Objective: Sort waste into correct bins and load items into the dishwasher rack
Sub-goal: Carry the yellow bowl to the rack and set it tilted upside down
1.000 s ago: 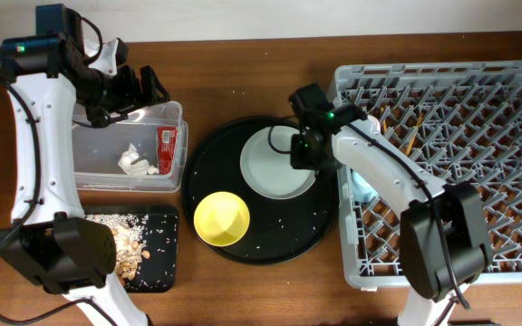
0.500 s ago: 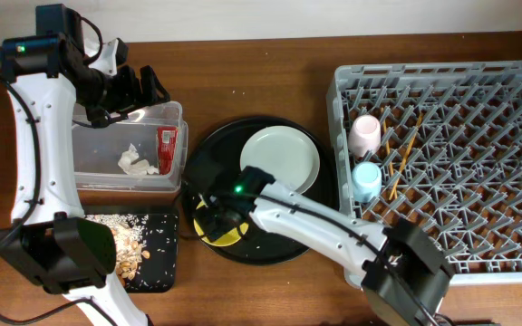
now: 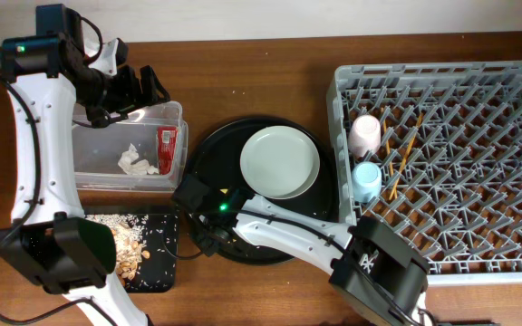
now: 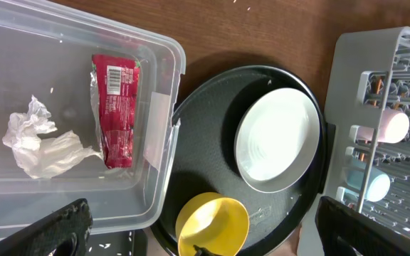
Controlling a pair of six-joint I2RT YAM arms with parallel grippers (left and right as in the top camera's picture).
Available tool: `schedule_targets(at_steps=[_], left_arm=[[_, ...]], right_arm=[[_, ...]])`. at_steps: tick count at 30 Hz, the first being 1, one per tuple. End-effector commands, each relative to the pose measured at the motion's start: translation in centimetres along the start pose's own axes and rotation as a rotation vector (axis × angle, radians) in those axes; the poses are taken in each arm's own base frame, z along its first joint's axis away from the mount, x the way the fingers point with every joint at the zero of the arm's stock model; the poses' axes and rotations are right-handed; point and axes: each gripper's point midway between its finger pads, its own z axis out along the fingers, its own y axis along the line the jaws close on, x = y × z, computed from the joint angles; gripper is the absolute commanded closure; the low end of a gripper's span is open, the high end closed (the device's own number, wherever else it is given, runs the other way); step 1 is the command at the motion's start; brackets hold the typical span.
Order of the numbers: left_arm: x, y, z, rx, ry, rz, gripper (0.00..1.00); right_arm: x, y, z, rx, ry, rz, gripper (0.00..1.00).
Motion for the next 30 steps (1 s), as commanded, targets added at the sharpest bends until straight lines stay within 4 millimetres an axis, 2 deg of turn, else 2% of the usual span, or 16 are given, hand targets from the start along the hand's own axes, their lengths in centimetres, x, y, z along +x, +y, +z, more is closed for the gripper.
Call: schedule_targets(at_steps=[1, 7, 11, 13, 15, 16, 17, 18, 20, 22, 23, 24, 26, 28, 30], left_arm=[[0.0, 0.0, -0.4, 0.000, -0.009, 0.003, 0.00], [-0.1, 0.0, -0.4, 0.000, -0.010, 0.003, 0.00], [-0.1, 0.0, -0.4, 0.000, -0.010, 0.003, 0.00], [-0.1, 0.0, -0.4, 0.000, -0.010, 0.003, 0.00], [-0.1, 0.0, -0.4, 0.000, -0.010, 0.003, 0.00], [-0.1, 0.0, -0.4, 0.000, -0.010, 0.003, 0.00], [-0.1, 0.0, -0.4, 0.000, -0.010, 0.003, 0.00], [-0.1, 0.0, -0.4, 0.000, -0.010, 0.003, 0.00], [-0.1, 0.0, -0.4, 0.000, -0.010, 0.003, 0.00], [-0.1, 0.0, -0.4, 0.000, -0.010, 0.003, 0.00], [-0.1, 0.0, -0.4, 0.000, -0.010, 0.003, 0.00], [-0.1, 0.0, -0.4, 0.000, -0.010, 0.003, 0.00], [-0.1, 0.0, -0.4, 0.000, -0.010, 0.003, 0.00], [-0.1, 0.0, -0.4, 0.000, -0.010, 0.003, 0.00], [-0.1, 0.0, -0.4, 0.000, -0.010, 0.003, 0.00]], right_arm=[[0.5, -0.1, 0.4, 0.012, 0.014, -0.005, 0.77], [2.2, -0.5, 0.4, 0.029, 0.083, 0.002, 0.87], [2.4, -0.5, 0.3, 0.029, 0.093, 0.003, 0.80], [2.7, -0.4, 0.0, 0.023, 0.106, 0.006, 0.96], [1.7, -0.8, -1.9, 0.024, 0.087, 0.020, 0.96], [0.4, -1.0, -4.4, 0.011, 0.058, 0.016, 0.96], [-1.1, -1.1, -7.8, -0.029, 0.015, 0.008, 0.96], [-2.0, -1.4, -10.1, -0.050, -0.017, 0.007, 0.96], [-4.2, -3.0, -17.4, -0.152, -0.138, -0.016, 0.96], [-5.2, -5.8, -23.2, -0.245, -0.257, -0.003, 0.96], [-5.2, -7.5, -25.5, -0.282, -0.309, 0.014, 0.96], [-4.9, -11.5, -29.0, -0.349, -0.412, 0.060, 0.96], [-3.1, -19.2, -33.2, -0.442, -0.590, 0.151, 0.96], [-1.2, -24.9, -35.3, -0.474, -0.726, 0.194, 0.96], [0.6, -29.4, -36.1, -0.491, -0.816, 0.255, 0.96]])
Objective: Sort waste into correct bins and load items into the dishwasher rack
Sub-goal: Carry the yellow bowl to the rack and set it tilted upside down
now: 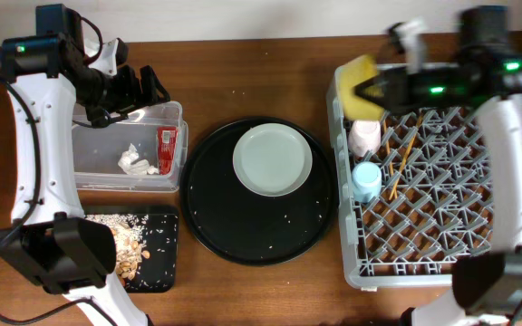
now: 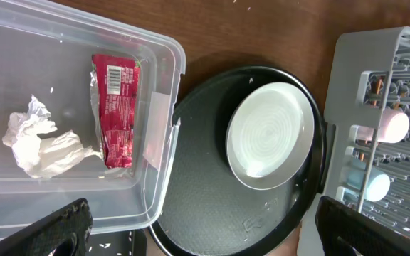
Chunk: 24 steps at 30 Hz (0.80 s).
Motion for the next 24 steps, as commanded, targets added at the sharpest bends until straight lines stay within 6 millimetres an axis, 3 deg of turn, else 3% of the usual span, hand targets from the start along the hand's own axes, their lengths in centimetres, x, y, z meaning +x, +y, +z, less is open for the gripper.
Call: schedule_targets(at_steps=[1, 5, 10, 15, 20, 21, 24], left_arm=[[0.0, 0.0, -0.4, 0.000, -0.009, 0.003, 0.00], [0.0, -0.1, -0.4, 0.000, -0.009, 0.003, 0.00], [0.0, 0.0, -0.4, 0.000, -0.009, 0.003, 0.00], [0.0, -0.1, -0.4, 0.000, -0.009, 0.003, 0.00], [0.0, -0.1, -0.4, 0.000, -0.009, 0.003, 0.00], [-0.1, 0.0, -0.4, 0.000, -0.010, 0.003, 0.00], [0.0, 0.0, -0.4, 0.000, -0.009, 0.003, 0.00]], right_arm=[[-1.6, -2.8, -3.7, -0.188, -0.180, -0.017, 0.96], [-1.9, -9.8, -4.2, -0.293, -0.306, 0.028, 0.96], [0.1, -15.9, -2.1, -0.315, -0.315, 0.117, 0.96], [3.0, -20.4, -2.6, -0.173, -0.258, 0.226, 0.96], [5.9, -22.6, -4.2, -0.055, -0.190, 0.358, 0.96], [5.7, -22.4, -4.2, -0.068, -0.198, 0.369, 0.96], [2.1, -18.7, -5.9, -0.329, -0.383, 0.377, 0.96]])
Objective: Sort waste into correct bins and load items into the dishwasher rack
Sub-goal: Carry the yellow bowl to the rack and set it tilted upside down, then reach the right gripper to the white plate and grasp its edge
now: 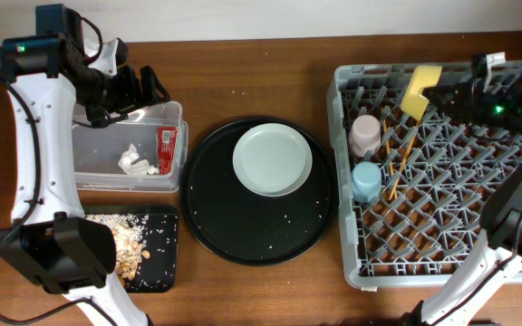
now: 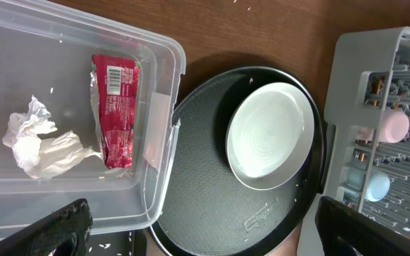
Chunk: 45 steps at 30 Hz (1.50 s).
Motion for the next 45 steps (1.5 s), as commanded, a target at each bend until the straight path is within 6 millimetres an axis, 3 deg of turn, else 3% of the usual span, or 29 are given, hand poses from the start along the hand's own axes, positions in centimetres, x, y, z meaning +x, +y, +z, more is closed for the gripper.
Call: schedule_targets(at_steps=[1, 6, 15, 18, 21, 23, 25, 27, 30, 34, 38, 40, 42, 45], left_arm=[[0.0, 0.0, -0.4, 0.000, -0.009, 0.003, 0.00], [0.0, -0.1, -0.4, 0.000, -0.009, 0.002, 0.00], [0.0, -0.1, -0.4, 0.000, -0.009, 0.002, 0.00], [0.0, -0.1, -0.4, 0.000, -0.009, 0.002, 0.00], [0.0, -0.1, -0.4, 0.000, -0.009, 0.002, 0.00], [0.0, -0.1, -0.4, 0.000, -0.009, 0.002, 0.00], [0.0, -0.1, -0.4, 0.000, -0.009, 0.002, 0.00], [0.0, 0.0, -0.4, 0.000, -0.009, 0.002, 0.00], [0.0, -0.1, -0.4, 0.000, -0.009, 0.003, 0.00], [0.0, -0.1, -0.4, 0.000, -0.009, 0.002, 0.00], [0.0, 0.0, -0.4, 0.000, -0.009, 0.003, 0.00], [0.0, -0.1, -0.4, 0.000, -0.009, 0.002, 0.00], [0.0, 0.0, -0.4, 0.000, -0.009, 0.003, 0.00], [0.0, -0.1, -0.4, 0.000, -0.009, 0.002, 0.00]], right_arm=[[-1.0, 2.4, -0.2, -0.163, -0.075, 0.073, 0.96], [-0.1, 2.7, 1.8, -0.163, -0.025, 0.046, 0.96], [2.9, -1.9, 2.1, 0.027, 0.081, 0.049, 0.96], [3.7, -2.9, 1.4, 0.061, 0.087, 0.092, 0.96], [3.3, -3.7, -1.0, 0.095, 0.038, 0.269, 0.96], [3.8, -4.3, -2.8, 0.127, 0.022, 0.346, 0.84], [4.3, -4.7, -4.4, 0.155, 0.011, 0.406, 0.62], [4.4, -4.7, -5.2, 0.156, -0.001, 0.435, 0.47], [4.8, -4.8, -5.6, 0.200, 0.019, 0.432, 0.38], [4.6, -2.8, -6.5, 0.291, 0.040, 0.393, 0.35], [3.8, 2.6, -6.5, 0.436, 0.072, 0.236, 0.34], [4.1, 5.7, -4.8, 0.490, 0.125, 0.123, 0.35], [5.4, 8.6, -1.5, 0.549, 0.231, -0.012, 0.35], [9.8, 10.2, 5.0, 0.672, 0.490, -0.192, 0.34]])
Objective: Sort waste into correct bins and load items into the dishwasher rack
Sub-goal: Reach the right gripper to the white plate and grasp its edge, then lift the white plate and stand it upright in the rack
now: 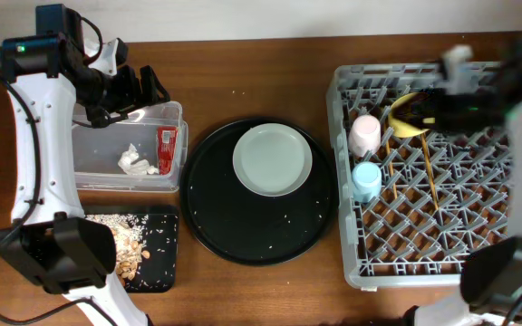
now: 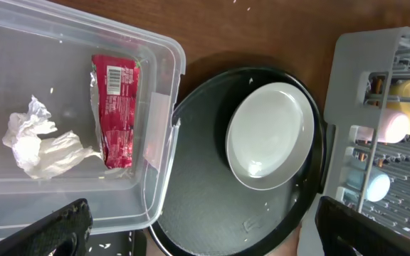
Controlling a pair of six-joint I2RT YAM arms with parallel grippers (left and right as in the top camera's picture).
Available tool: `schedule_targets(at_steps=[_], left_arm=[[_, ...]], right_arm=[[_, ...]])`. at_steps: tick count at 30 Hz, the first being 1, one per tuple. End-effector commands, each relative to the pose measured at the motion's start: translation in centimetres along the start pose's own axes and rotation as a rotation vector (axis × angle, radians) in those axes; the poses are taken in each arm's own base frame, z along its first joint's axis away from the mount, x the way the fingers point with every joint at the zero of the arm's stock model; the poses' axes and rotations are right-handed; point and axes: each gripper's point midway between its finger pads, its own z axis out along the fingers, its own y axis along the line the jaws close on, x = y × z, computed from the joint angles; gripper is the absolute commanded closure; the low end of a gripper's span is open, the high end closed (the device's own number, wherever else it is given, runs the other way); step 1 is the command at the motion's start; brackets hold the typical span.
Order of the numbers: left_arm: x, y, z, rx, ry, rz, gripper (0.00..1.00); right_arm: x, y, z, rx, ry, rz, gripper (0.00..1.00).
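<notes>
A yellow bowl (image 1: 409, 112) tilts on edge over the far left of the grey dishwasher rack (image 1: 478, 244), just right of a pink cup (image 1: 364, 134). My right gripper (image 1: 429, 110), blurred, is shut on the bowl's right side. The left wrist view shows the bowl beside the pink cup. A white plate (image 1: 273, 159) lies on the round black tray (image 1: 261, 226). My left gripper (image 1: 139, 86) hangs open and holding nothing above the clear bin (image 1: 93, 181), which contains a red wrapper (image 1: 167, 148) and a white tissue (image 1: 134, 161).
A blue cup (image 1: 365, 181) and wooden chopsticks (image 1: 429, 181) stand in the rack. A black bin (image 1: 152, 272) with food scraps sits at the front left. Crumbs dot the tray. The left fingers (image 2: 55, 231) frame the wrist view's bottom corners.
The right arm has shifted left and the yellow bowl has gone from the rack's back edge to a spot lower, right beside the pink cup. The left arm has not moved.
First the right arm reached across to the tray's front left, at the yellow bowl there. Then it held the bowl above the rack's far left corner, then at the rack's back edge. Now the bowl is next to the pink cup. The left arm stayed over the clear bin.
</notes>
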Motion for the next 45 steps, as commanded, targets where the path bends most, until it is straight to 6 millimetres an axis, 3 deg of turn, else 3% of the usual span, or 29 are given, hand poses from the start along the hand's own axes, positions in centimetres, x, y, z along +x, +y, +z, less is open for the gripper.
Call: schedule_targets(at_steps=[1, 5, 8, 10, 14, 18, 23, 24, 27, 31, 35, 39, 42, 45], left_arm=[[0.0, 0.0, -0.4, 0.000, -0.009, 0.003, 0.00], [0.0, 0.0, -0.4, 0.000, -0.009, 0.003, 0.00], [0.0, 0.0, -0.4, 0.000, -0.009, 0.003, 0.00], [0.0, 0.0, -0.4, 0.000, -0.009, 0.003, 0.00], [0.0, 0.0, -0.4, 0.000, -0.009, 0.003, 0.00], [0.0, 0.0, -0.4, 0.000, -0.009, 0.003, 0.00], [0.0, 0.0, -0.4, 0.000, -0.009, 0.003, 0.00], [0.0, 0.0, -0.4, 0.000, -0.009, 0.003, 0.00], [0.0, 0.0, -0.4, 0.000, -0.009, 0.003, 0.00], [0.0, 0.0, -0.4, 0.000, -0.009, 0.003, 0.00], [0.0, 0.0, -0.4, 0.000, -0.009, 0.003, 0.00], [0.0, 0.0, -0.4, 0.000, -0.009, 0.003, 0.00], [0.0, 0.0, -0.4, 0.000, -0.009, 0.003, 0.00], [0.0, 0.0, -0.4, 0.000, -0.009, 0.003, 0.00]], right_arm=[[2.6, 2.5, 5.4, 0.256, 0.216, -0.159, 0.34], [5.2, 5.1, 11.4, 0.503, 0.350, -0.252, 0.27], [6.8, 5.5, 16.8, 0.574, 0.387, -0.166, 0.26], [7.6, 4.5, 19.4, 0.595, 0.414, -0.112, 0.26], [9.7, 0.2, 23.4, 0.659, 0.509, -0.005, 0.25], [11.0, -0.7, 25.9, 0.621, 0.555, 0.031, 0.27], [11.6, 0.5, 26.6, 0.602, 0.567, 0.009, 0.52], [11.8, 0.8, 26.7, 0.599, 0.570, 0.004, 0.63], [12.2, 1.0, 26.6, 0.601, 0.584, 0.001, 0.66], [12.6, 0.9, 26.2, 0.610, 0.605, 0.006, 0.89], [12.6, 0.9, 26.2, 0.611, 0.608, 0.007, 0.96], [12.2, 1.0, 26.3, 0.595, 0.602, -0.028, 0.96], [9.3, 2.1, 24.0, 0.593, 0.528, -0.060, 0.96], [5.2, 5.5, 17.9, 0.540, 0.379, -0.150, 0.96]])
